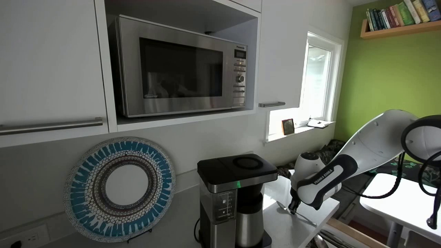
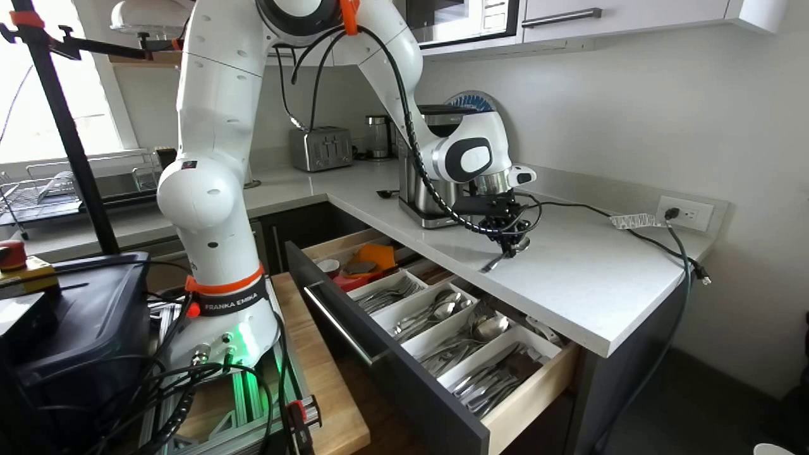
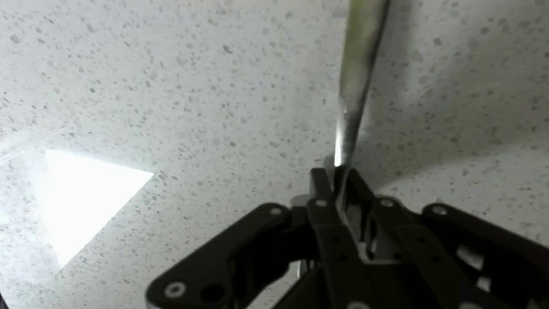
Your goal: Open the top right drawer, remove the spoon from the drawer and put it on the counter
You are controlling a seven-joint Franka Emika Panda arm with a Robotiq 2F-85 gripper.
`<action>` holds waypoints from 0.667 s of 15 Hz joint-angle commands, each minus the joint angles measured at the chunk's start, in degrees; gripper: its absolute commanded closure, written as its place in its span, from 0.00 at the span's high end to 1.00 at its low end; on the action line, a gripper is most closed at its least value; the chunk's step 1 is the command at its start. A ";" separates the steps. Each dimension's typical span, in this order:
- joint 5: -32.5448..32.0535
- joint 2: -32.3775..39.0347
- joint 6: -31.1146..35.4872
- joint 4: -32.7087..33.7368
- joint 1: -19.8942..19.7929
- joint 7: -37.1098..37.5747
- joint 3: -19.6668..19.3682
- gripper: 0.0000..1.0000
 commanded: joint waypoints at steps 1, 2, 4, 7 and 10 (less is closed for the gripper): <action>2.38 0.10 -1.15 0.16 -0.35 -0.34 0.99 0.47; 2.77 0.09 -0.98 0.21 -0.44 -0.45 1.13 0.55; 3.08 -0.17 -0.71 0.02 -0.40 -0.44 1.18 0.70; 3.54 -1.67 -2.02 -0.67 -0.45 -0.29 1.23 0.93; 4.47 -5.03 -5.41 -2.16 -1.17 -0.40 0.56 1.00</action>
